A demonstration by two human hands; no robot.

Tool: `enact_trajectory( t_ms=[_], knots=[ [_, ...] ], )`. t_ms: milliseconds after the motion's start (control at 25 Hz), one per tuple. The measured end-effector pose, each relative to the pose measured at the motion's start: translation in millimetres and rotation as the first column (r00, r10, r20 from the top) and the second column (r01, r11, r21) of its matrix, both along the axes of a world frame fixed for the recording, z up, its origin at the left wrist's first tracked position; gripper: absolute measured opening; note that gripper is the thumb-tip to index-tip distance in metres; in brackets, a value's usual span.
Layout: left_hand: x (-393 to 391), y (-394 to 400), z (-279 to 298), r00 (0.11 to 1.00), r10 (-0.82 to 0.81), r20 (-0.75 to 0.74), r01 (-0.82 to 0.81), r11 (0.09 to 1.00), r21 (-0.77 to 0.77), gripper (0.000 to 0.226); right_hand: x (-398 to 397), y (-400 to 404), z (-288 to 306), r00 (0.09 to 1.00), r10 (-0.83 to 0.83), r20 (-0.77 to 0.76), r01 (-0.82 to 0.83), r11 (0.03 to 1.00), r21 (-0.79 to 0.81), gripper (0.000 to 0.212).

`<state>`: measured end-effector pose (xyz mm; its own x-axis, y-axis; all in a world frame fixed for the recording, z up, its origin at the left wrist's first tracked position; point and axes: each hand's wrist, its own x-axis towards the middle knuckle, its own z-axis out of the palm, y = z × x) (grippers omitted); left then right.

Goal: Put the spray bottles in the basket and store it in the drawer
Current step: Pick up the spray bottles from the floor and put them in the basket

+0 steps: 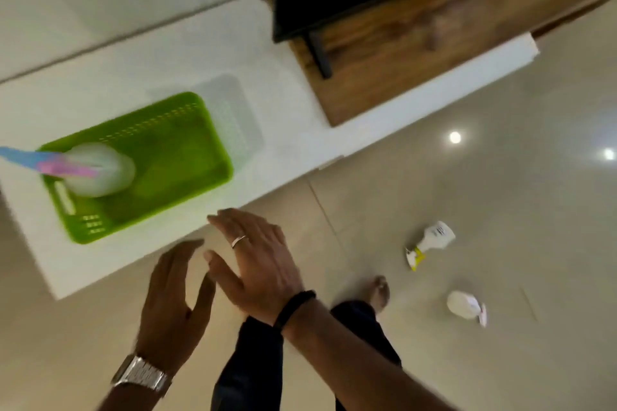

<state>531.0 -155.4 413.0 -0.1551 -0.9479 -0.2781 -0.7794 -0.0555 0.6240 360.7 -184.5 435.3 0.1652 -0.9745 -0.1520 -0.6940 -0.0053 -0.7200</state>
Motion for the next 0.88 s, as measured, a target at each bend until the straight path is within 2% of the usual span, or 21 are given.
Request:
enact_trajectory(
  t_ms=[200,360,480,600,880],
  knots=[
    [-133.8,31.4,-42.6,0.948,-0.319,-0.022,0.315,0.921,0.23,0.058,-135.9,81.3,-50.8,0.978,-0.189,-0.089,0.202,0.965,0.17,0.048],
    [-254.1,31.1,-82.7,0.829,-0.559,0.029,0.515,0.782,0.349,0.06,-255.4,144.4,-97.0,0.899,-0.361,-0.249,0.429,0.839,0.334,0.051],
    [-354.4,32.2,-119.1,0.789,-0.612,0.058,0.536,0.732,0.421,0.058,-345.0,193.9,-146.7,0.839,-0.424,-0.342,0.543,0.696,0.469,0.055],
    [-446.8,43.6,-169.3,0.792,-0.609,0.051,0.512,0.707,0.488,0.053,-418.8,233.8,-205.2,0.789,-0.493,-0.367,0.612,0.57,0.549,0.061],
    [-601.8,76.4,-299.4,0.74,-0.672,0.041,0.516,0.605,0.607,0.053,-535.7,264.9,-333.6,0.632,-0.692,-0.35,0.738,0.399,0.544,0.06]
  ],
)
